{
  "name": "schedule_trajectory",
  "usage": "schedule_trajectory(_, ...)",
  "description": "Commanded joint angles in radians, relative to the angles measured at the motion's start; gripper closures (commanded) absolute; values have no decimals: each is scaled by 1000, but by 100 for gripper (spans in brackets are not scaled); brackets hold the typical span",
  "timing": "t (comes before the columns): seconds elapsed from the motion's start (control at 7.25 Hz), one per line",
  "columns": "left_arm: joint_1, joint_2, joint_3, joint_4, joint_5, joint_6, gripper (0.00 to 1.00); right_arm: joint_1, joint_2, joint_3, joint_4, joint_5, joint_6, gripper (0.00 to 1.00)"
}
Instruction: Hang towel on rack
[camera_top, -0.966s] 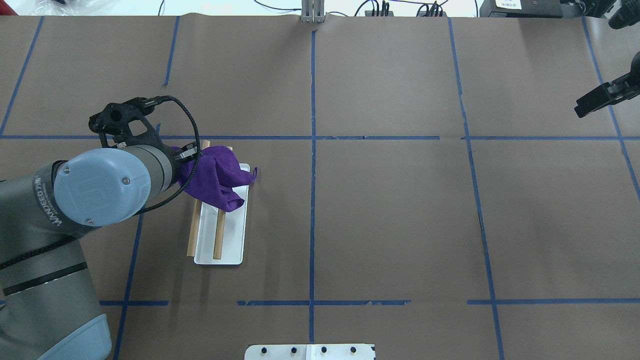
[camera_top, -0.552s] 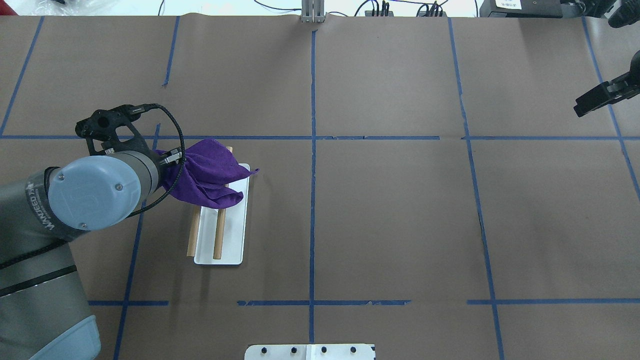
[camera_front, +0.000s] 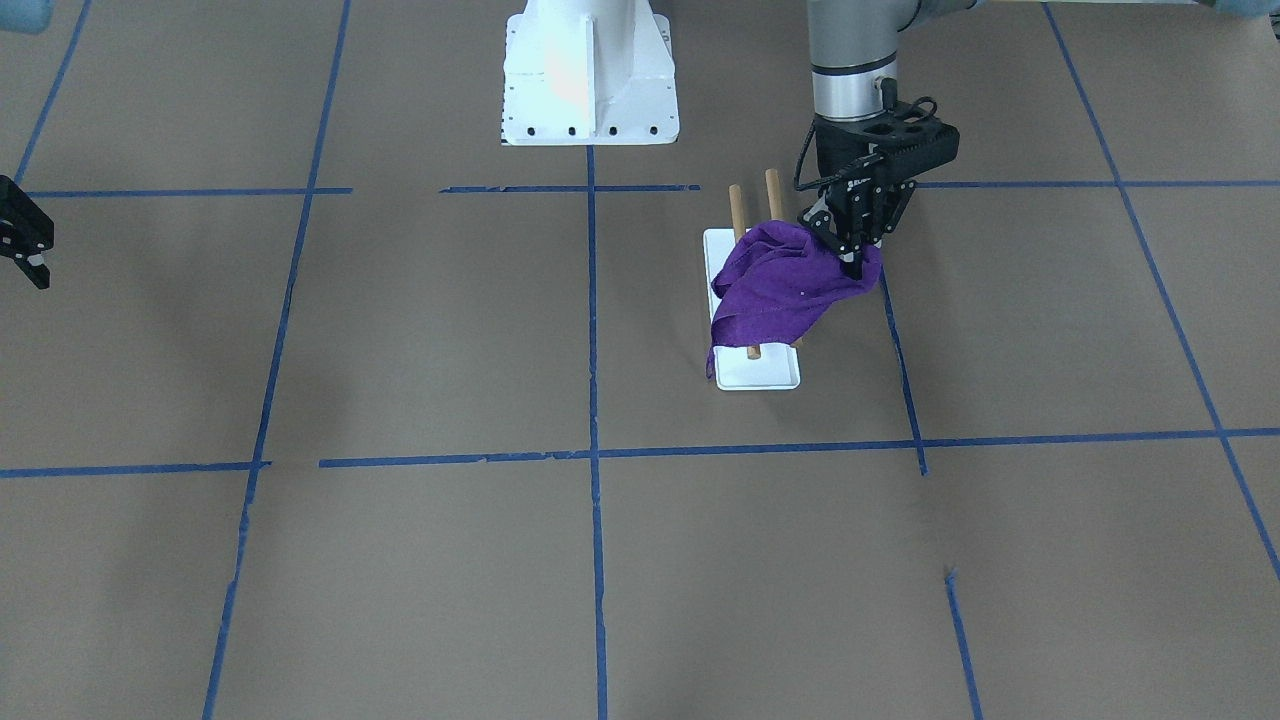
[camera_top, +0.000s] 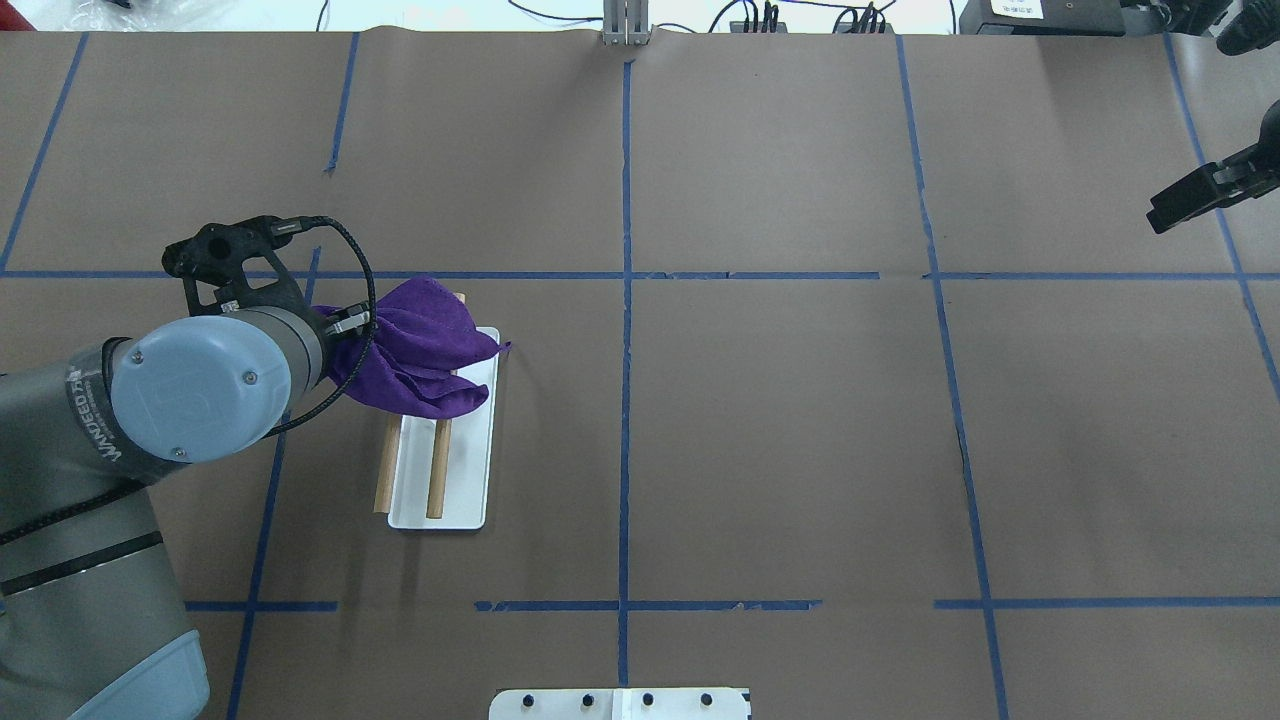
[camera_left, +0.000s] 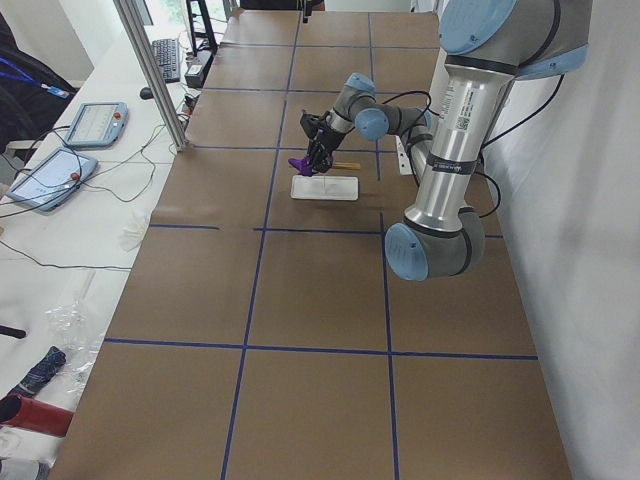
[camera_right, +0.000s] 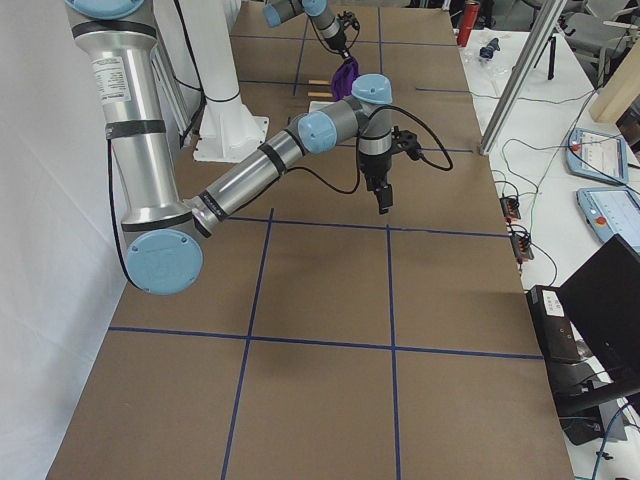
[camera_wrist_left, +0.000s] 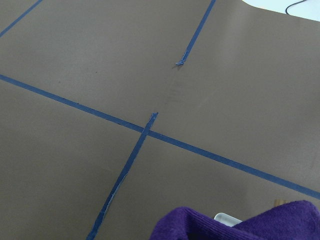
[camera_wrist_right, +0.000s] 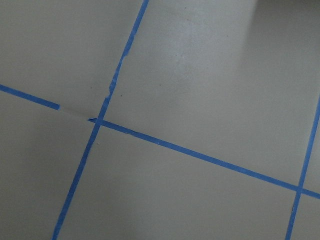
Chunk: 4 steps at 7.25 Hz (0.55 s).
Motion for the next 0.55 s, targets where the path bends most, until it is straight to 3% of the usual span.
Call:
schedule_trajectory(0.0,0,-5,5,0,-1,3,0,0,0,0,0,0,0,0)
schedule_trajectory(0.41,-7,-8,0,0,-10,41,0,0,0,0,0,-2,0,0)
